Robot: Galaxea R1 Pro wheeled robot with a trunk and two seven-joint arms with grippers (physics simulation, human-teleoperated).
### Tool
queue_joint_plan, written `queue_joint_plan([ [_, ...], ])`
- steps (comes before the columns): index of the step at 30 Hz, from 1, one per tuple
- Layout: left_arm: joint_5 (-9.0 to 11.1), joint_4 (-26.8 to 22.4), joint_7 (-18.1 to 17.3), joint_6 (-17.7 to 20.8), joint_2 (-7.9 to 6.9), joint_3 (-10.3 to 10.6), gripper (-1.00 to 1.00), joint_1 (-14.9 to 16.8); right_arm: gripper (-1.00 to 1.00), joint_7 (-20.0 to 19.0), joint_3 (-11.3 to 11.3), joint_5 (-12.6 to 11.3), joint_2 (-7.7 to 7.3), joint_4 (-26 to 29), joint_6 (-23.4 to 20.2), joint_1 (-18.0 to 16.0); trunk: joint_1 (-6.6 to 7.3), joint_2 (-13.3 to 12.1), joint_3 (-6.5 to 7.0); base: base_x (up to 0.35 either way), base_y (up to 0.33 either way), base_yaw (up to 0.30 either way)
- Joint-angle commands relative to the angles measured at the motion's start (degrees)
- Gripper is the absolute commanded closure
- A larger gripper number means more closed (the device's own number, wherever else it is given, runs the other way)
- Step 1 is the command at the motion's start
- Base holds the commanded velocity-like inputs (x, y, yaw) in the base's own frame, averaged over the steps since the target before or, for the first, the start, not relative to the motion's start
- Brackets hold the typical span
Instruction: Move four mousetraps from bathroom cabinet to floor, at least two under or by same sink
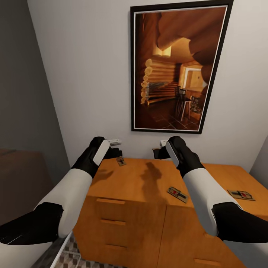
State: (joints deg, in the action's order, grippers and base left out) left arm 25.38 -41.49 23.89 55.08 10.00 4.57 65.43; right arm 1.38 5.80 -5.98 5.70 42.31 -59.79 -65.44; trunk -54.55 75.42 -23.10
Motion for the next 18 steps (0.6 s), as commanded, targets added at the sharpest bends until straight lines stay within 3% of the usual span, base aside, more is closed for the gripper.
queue_joint_plan([
  [1, 0.56, -0.03, 0.55, 0.12, 0.00, 0.09, -1.00, 0.04, 1.00, 0.15, 0.10, -0.44, -0.06, 0.05, -0.21, -0.04, -0.01, 0.04, -0.07, 0.075, -0.055, 0.000],
  [18, 0.52, -0.12, 0.37, 0.11, 0.00, 0.09, -1.00, 0.04, 1.00, -3.12, 0.47, -0.56, -0.79, 0.29, -0.21, 0.00, -0.01, 0.04, -0.07, 0.010, -0.007, 0.000],
])
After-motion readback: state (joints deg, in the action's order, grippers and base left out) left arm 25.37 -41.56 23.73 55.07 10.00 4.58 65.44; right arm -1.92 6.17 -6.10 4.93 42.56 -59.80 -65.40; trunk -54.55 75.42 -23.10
